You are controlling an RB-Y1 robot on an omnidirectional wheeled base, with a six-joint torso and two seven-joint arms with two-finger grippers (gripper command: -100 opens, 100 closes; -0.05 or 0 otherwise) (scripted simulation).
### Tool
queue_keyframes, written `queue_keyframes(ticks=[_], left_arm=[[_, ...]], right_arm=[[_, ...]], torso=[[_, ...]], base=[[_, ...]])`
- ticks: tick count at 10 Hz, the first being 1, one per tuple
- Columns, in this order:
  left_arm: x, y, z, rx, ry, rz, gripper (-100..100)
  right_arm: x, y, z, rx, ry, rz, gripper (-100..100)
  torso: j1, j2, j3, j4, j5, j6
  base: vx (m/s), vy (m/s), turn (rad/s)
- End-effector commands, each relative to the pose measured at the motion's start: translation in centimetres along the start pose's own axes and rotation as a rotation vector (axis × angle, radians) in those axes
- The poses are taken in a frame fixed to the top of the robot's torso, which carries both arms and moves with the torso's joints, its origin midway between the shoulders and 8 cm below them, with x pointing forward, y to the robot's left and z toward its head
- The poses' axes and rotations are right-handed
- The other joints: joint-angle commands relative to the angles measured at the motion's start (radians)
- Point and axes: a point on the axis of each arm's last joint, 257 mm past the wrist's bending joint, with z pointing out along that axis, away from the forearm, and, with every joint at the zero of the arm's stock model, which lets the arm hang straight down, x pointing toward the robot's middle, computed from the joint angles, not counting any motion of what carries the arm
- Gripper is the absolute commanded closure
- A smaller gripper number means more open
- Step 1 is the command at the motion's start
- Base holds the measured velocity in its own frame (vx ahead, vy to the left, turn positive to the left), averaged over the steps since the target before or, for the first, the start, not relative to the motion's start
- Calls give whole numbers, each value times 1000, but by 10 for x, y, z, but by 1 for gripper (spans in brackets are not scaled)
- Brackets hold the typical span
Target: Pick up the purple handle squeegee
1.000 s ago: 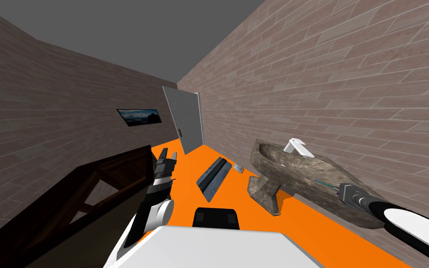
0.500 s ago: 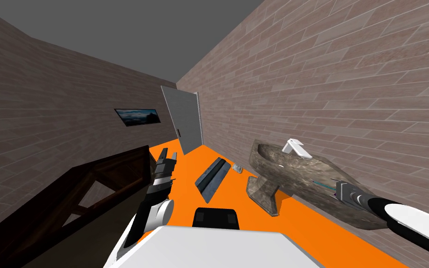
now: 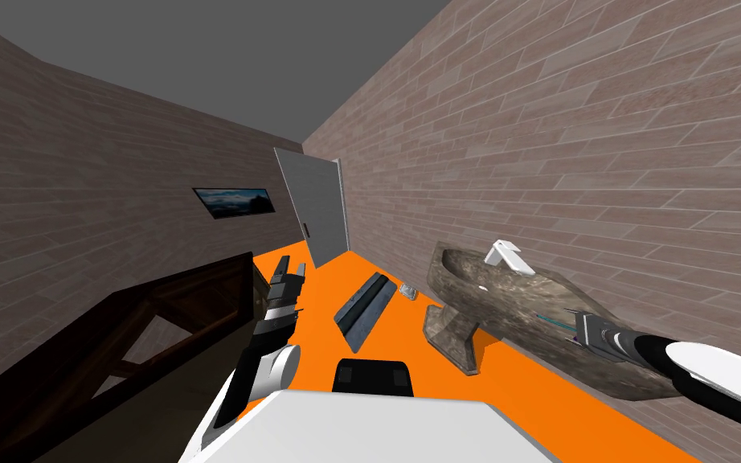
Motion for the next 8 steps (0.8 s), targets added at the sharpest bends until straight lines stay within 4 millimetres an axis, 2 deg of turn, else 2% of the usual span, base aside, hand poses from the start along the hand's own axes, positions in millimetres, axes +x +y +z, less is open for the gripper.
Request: queue_keyframes(ticks=[1,8], left_arm=[[0,0,0,0,0,0,0],[0,0,0,0,0,0,0]], right_arm=[[-7,7,-3,-50,-15,3,-100],[-27,26,-17,-201,-60,23,-100]], torso=[[0,0,0,0,0,0],[1,0,0,0,0,0]], base=[[26,-49,-12],[21,-49,-9]])
